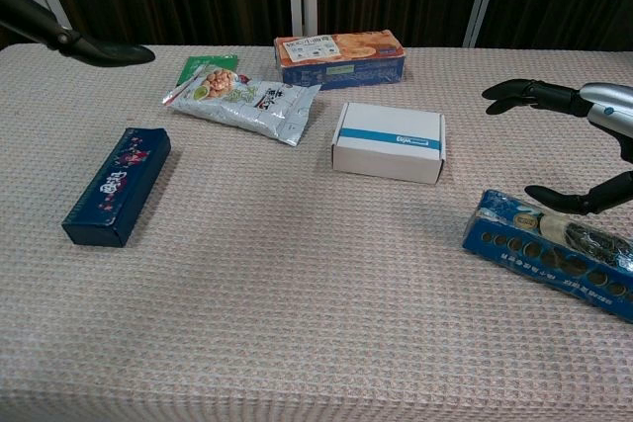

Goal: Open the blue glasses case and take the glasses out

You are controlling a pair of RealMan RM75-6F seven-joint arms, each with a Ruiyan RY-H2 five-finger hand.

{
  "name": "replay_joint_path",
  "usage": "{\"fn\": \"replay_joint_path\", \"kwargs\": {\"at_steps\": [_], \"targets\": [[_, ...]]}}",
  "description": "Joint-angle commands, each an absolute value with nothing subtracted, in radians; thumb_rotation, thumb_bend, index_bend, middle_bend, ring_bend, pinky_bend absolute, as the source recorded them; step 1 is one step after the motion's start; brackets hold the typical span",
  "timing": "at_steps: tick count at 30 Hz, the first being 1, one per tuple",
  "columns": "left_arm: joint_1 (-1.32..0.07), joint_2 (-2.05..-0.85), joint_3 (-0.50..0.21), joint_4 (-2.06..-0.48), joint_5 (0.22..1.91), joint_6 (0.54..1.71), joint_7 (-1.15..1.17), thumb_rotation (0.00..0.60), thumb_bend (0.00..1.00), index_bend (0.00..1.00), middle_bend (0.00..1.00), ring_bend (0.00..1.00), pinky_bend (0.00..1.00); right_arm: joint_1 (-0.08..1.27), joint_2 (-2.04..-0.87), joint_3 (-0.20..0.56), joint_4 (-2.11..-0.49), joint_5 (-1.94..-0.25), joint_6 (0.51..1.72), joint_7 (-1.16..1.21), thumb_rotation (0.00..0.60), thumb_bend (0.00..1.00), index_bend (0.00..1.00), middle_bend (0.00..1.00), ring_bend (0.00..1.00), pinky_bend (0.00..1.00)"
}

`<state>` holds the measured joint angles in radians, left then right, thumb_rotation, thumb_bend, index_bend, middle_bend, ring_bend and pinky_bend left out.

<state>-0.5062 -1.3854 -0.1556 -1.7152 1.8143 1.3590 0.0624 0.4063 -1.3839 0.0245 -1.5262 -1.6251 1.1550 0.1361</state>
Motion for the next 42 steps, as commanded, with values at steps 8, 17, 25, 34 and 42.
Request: {"fn": "replay_joint_path", "kwargs": {"at_steps": [8,17,25,34,42], "targets": [[-0.51,-1.383,-0.146,-1.707,1.793,1.373,0.067,0.6,0.14,0.22,0.18,0.13,0.15,0.405,-1.382,0.013,-1.518,-1.613,1.166,0.139,0.6,0.32,0.08,0.15,0.04,0.1],[-0.462,-1.349,-0.149,-1.73,1.545,1.311,-0.007,0.6,0.14,0.22,0.18,0.13,0.15,0.268,-1.242,-0.02,-1.511,-1.578,1.347,0.215,0.6,0.32,0.08,0.15,0.04,0.1],[-0.44,-1.436,-0.122,-1.725,1.36,1.245,0.11,0.6,0.14,0.17,0.16,0.13,0.14,0.188,-1.138,0.015,-1.515,-1.572,1.506,0.268,0.6,0.32,0.08,0.15,0.04,0.1],[-0.488,-1.627,-0.115,-1.688,1.284,1.209,0.357,0.6,0.14,0.14,0.13,0.12,0.13,0.21,-1.139,0.02,-1.543,-1.605,1.474,0.244,0.6,0.32,0.08,0.14,0.04,0.1],[-0.511,-1.737,-0.131,-1.619,1.186,1.229,0.586,0.6,0.14,0.11,0.11,0.11,0.13,0.219,-1.157,0.025,-1.536,-1.613,1.459,0.242,0.6,0.32,0.08,0.14,0.04,0.1]]}}
